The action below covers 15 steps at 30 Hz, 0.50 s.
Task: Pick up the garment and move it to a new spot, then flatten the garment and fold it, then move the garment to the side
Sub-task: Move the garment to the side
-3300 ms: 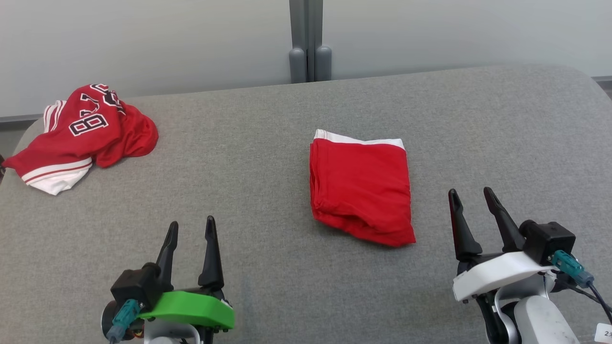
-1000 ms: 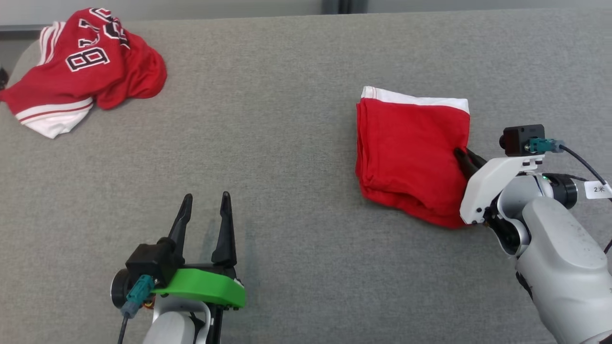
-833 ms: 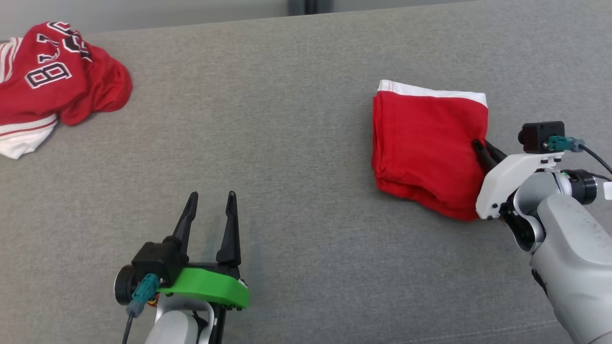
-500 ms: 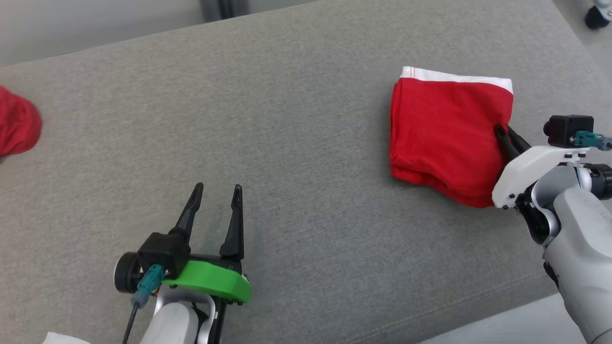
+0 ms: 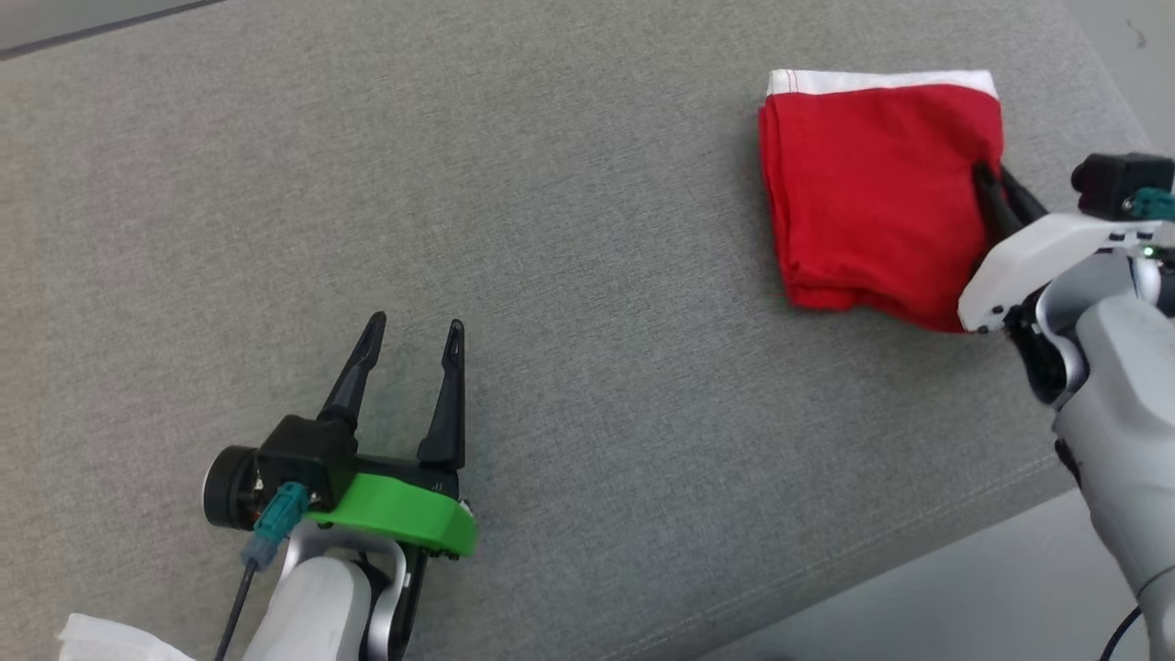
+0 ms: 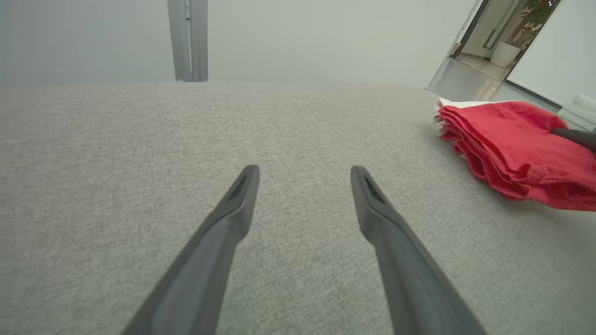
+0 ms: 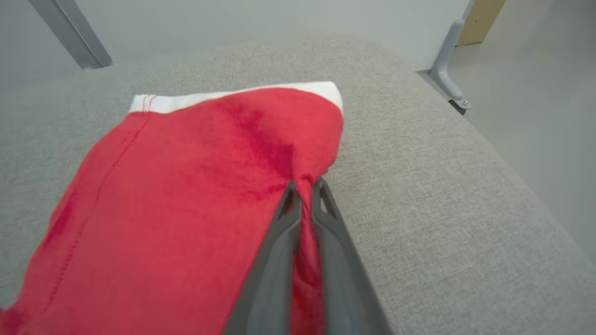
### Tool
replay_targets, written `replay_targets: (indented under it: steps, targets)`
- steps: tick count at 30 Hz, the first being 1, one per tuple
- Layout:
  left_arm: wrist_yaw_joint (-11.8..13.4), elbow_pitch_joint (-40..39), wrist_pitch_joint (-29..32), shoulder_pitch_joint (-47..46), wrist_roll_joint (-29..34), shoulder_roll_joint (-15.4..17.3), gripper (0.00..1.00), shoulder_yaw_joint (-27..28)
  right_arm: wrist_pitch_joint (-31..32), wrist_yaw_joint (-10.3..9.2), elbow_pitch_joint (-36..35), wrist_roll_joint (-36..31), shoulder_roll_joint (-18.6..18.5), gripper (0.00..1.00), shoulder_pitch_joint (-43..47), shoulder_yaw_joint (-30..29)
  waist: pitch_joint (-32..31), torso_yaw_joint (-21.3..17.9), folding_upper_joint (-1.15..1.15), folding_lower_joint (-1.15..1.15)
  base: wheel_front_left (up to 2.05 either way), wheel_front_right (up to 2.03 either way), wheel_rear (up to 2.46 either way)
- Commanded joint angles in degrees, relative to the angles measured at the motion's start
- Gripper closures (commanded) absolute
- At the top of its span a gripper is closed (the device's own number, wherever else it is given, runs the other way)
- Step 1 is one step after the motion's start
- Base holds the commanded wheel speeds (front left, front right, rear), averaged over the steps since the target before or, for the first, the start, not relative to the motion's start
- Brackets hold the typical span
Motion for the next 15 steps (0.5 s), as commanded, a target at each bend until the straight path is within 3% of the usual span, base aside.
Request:
replay_targets:
  steps: [1, 15]
  targets:
    - [0.5, -0.7, 0.0, -1.1, 0.5, 0.5, 0.0, 0.3, 0.2, -0.08, 0.3, -0.8, -1.1, 1.0, -2.4, 0.3, 1.9, 2.4, 0.0, 0.0, 0.0, 0.0, 0.0]
    - [1.1, -4.5, -0.6, -3.0, 0.7, 0.2, 0.0, -0.6, 1.1, -0.08, 10.4, -9.8, -14.2, 1.0, -17.0, -1.4, 8.6, 11.3, 0.0, 0.0, 0.0, 0.0, 0.0]
